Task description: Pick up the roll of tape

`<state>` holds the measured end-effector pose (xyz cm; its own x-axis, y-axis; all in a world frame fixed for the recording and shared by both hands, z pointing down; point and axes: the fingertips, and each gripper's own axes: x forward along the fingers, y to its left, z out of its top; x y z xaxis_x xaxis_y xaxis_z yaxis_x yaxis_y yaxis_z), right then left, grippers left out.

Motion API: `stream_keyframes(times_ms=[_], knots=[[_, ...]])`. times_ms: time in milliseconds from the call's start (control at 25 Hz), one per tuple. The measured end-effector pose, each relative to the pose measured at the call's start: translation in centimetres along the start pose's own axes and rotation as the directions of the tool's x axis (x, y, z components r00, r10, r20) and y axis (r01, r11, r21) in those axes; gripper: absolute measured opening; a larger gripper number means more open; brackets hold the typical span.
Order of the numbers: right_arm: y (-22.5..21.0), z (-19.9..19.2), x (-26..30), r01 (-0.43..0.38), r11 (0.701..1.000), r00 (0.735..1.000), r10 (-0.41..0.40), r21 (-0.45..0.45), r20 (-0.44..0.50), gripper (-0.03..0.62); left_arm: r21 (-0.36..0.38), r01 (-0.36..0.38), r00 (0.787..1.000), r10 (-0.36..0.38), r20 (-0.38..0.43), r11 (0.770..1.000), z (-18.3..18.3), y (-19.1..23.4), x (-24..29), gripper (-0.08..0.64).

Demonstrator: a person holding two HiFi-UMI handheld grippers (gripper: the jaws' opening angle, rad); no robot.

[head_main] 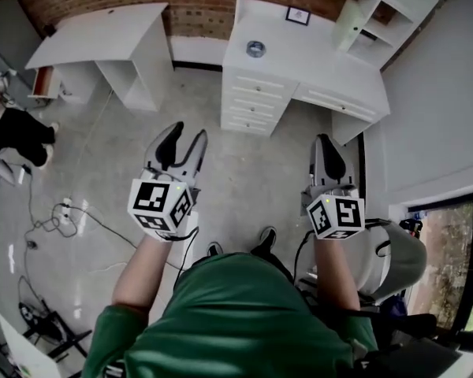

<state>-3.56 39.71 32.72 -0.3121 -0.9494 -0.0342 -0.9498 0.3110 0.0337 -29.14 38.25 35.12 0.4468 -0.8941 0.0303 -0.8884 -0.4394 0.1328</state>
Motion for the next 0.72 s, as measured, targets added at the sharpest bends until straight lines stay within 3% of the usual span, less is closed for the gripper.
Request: stream_keyframes(times_ms=[80,160,480,720], knots=[[0.7,0.9,-0.2,0.011,1.000,1.000,-0.011,-0.004,0.008,0.163,0.009,-0.002,1.000,0.002,0.023,1.000,0.8,0.6,-1.0,0.209],[1.2,1.4,-0.4,0.024,1.000,1.000,-0.024,-0.007,0.004,0.206,0.005,-0.005,0.999,0.005,0.034,1.000,1.1,1.1,-1.9,0.209],[2.9,-0.3,-0.4,0.031,0.999,0.997,-0.032,-0.021,-0.064,0.213,-0.072,-0.017,1.000,0.017,-0.006,0.997,-2.1,3.2,-2.8,0.209],[1.2,-3.0,2.2,0.010,1.000,0.994,-0.009,0.008,-0.110,0.213,-0.090,-0.051,0.998,0.046,-0.051,0.995,-4.3,3.5,-0.6,0.209]])
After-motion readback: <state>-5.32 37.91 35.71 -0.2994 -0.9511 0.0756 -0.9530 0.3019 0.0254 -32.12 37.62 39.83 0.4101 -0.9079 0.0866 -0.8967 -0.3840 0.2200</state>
